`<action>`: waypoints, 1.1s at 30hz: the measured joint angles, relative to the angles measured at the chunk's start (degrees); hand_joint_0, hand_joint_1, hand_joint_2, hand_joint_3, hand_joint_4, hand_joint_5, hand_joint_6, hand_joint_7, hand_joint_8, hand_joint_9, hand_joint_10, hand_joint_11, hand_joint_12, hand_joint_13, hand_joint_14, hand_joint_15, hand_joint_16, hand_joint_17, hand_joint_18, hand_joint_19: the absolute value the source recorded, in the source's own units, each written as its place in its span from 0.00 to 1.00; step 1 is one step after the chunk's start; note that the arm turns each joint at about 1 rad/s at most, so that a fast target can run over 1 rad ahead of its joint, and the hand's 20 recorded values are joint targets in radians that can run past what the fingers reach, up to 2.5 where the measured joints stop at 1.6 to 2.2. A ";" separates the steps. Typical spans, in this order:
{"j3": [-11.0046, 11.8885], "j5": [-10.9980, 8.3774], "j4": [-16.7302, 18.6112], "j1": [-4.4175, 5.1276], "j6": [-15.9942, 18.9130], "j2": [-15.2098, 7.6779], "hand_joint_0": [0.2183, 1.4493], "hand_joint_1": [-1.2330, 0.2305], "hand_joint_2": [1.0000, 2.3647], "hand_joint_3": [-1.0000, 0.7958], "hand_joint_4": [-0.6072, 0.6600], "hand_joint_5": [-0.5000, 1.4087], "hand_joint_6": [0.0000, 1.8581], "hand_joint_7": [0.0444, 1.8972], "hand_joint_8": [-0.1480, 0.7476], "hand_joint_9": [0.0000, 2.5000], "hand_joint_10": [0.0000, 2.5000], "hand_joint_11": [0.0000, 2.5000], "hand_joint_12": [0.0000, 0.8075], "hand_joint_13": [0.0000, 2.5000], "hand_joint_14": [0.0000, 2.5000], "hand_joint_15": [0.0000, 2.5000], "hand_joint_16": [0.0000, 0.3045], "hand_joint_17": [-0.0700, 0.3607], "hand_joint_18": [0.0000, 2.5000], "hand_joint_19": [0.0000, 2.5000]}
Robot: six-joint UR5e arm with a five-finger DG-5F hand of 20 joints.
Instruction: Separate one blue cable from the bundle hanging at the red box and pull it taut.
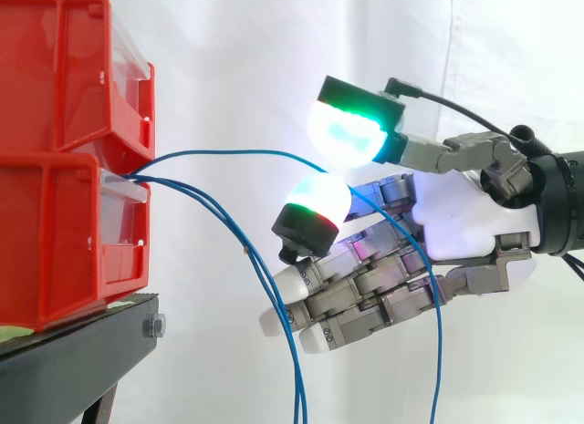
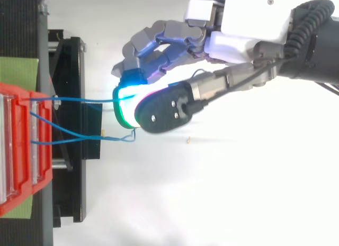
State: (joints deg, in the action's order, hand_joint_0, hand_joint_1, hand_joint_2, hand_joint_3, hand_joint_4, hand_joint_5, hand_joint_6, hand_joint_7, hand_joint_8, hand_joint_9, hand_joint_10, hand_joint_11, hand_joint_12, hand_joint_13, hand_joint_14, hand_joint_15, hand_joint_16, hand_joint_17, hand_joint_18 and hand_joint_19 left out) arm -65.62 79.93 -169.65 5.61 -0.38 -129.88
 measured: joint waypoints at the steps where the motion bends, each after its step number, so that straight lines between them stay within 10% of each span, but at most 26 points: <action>1: 0.00 -0.04 0.00 0.00 0.01 0.00 0.29 0.57 0.00 0.28 0.65 0.17 0.45 0.59 0.56 0.30 0.00 0.14 0.39 0.15 0.00 0.00 0.11 0.34 0.11 0.00; 19: 0.01 -2.18 0.03 -0.14 0.17 -0.09 0.32 0.30 0.01 0.42 0.66 0.15 0.47 0.61 0.55 0.29 0.00 0.16 0.40 0.16 0.00 0.00 0.11 0.34 0.12 0.00; 26: 0.00 -2.23 0.67 -0.17 0.12 -0.11 0.29 0.54 0.00 0.29 0.65 0.17 0.45 0.62 0.55 0.29 0.00 0.15 0.40 0.14 0.00 0.00 0.11 0.34 0.09 0.00; 33: -0.02 -2.23 0.88 -0.09 -0.04 -0.11 0.30 0.47 0.02 0.44 0.65 0.17 0.45 0.62 0.55 0.28 0.00 0.15 0.41 0.13 0.00 0.00 0.11 0.34 0.08 0.00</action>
State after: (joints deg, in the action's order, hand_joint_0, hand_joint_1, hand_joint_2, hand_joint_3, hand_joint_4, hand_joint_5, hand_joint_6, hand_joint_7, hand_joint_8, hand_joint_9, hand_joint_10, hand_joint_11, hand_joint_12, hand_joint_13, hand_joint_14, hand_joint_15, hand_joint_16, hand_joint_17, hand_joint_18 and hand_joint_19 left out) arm -65.64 77.70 -168.77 5.52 -0.42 -129.99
